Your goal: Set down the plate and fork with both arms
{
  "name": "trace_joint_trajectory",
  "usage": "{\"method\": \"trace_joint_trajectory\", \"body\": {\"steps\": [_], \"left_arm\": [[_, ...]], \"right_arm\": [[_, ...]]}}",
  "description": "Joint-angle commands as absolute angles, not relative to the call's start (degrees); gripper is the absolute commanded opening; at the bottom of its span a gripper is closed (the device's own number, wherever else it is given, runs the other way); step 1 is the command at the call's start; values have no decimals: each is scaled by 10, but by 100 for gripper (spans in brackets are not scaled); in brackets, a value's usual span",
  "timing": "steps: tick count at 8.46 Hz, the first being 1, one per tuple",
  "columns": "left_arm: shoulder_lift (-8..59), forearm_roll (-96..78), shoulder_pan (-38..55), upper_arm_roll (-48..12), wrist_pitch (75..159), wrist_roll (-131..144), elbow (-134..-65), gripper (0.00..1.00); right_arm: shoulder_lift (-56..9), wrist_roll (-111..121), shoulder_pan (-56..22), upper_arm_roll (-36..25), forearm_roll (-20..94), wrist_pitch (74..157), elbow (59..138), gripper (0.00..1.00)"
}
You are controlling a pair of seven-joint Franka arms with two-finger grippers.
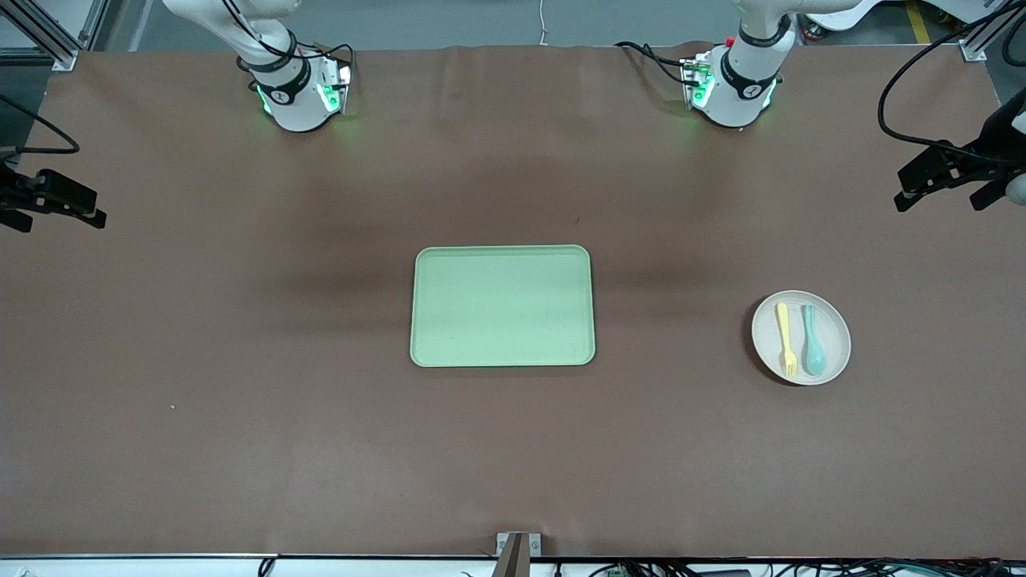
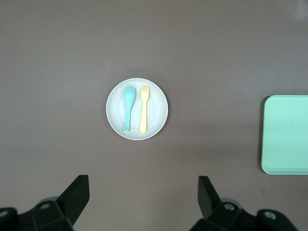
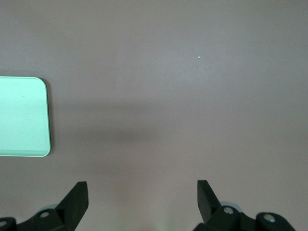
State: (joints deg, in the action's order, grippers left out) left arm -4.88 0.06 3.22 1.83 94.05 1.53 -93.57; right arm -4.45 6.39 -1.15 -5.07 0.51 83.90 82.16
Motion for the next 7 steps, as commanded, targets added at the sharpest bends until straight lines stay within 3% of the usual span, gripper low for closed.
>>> {"method": "trace_joint_trajectory", "body": {"steps": [1, 4, 7], "left_arm": [[-46, 12, 28, 15, 919, 8, -921, 99], [-17, 4, -16, 16, 918, 8, -928, 99], [96, -51, -103, 15, 960, -120, -925, 100]], "right_arm": [[-26, 69, -11, -47, -3, 847, 843, 100], [-26, 69, -11, -47, -3, 847, 843, 100], [-26, 70, -12, -47, -4, 848, 844, 100]]}}
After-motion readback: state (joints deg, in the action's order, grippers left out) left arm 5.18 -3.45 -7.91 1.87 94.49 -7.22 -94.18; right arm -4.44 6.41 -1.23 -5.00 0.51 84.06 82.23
